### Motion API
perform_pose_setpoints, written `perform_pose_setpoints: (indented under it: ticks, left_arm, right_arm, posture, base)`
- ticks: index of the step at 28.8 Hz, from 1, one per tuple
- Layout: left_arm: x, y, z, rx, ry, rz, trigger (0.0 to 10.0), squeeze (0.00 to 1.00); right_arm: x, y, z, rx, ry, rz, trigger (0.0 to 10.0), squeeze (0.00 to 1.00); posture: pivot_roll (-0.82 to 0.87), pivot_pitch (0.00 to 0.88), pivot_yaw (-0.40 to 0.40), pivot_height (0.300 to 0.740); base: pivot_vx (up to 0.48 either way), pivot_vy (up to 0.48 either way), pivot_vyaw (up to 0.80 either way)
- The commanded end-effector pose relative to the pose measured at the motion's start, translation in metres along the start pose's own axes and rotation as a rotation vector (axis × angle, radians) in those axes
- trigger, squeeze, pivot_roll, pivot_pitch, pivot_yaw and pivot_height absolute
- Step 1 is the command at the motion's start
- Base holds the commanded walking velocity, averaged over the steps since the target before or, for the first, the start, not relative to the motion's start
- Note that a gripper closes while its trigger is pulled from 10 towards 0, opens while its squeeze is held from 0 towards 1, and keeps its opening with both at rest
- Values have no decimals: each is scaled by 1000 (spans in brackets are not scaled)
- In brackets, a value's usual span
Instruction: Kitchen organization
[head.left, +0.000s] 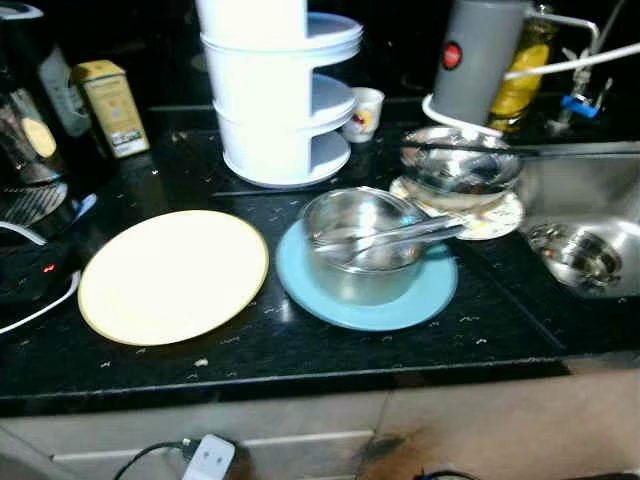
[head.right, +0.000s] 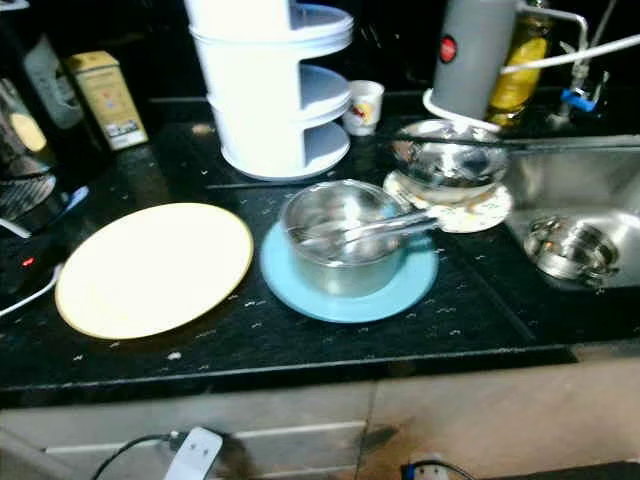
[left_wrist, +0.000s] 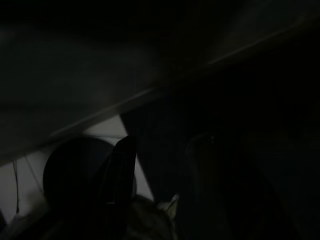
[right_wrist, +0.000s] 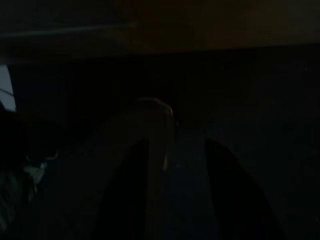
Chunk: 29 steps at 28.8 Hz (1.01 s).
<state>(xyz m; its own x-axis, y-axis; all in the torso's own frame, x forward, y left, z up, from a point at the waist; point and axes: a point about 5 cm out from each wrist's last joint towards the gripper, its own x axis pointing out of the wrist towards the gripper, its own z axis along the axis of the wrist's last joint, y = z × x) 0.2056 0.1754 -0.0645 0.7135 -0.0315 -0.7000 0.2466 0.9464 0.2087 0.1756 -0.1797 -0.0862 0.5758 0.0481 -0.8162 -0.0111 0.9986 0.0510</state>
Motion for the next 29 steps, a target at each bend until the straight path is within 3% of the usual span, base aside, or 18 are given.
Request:
perform_pose_setpoints:
  ticks: [1, 5, 8, 23, 26, 29]
  left_arm:
    - [-2, 0, -7, 7, 31, -1, 10000, 0]
    - [-1, 1, -6, 14, 29, 3, 10000, 0]
    - [0, 2, -3, -28, 14, 24, 10000, 0]
    - [0, 3, 1, 14, -8, 23, 10000, 0]
    - [-3, 6, 7, 63, -66, 1, 10000, 0]
    - [-14, 4, 22, 155, -192, -81, 10000, 0]
  right_arm:
    - [-2, 4, -14, 1, 49, 14, 10000, 0]
    - [-2, 3, -14, 3, 49, 13, 10000, 0]
    - [-2, 2, -14, 3, 51, 10, 10000, 0]
    - [-2, 2, -12, -4, 45, 13, 10000, 0]
    - [-1, 4, -9, -27, 33, 32, 10000, 0]
    - [-1, 3, -8, -47, 28, 46, 10000, 0]
  posture:
    - [-34, 186, -15, 740]
    - [-36, 186, -14, 740]
    - [-36, 188, -14, 740]
    - [-37, 184, -12, 740]
    - [-38, 180, -8, 740]
    - [-34, 176, -12, 740]
  base:
    - [0, -480, 0]
    - [0, -480, 0]
    - [0, 0, 0]
    - [0, 0, 0]
    - [0, 0, 0]
    - [0, 0, 0]
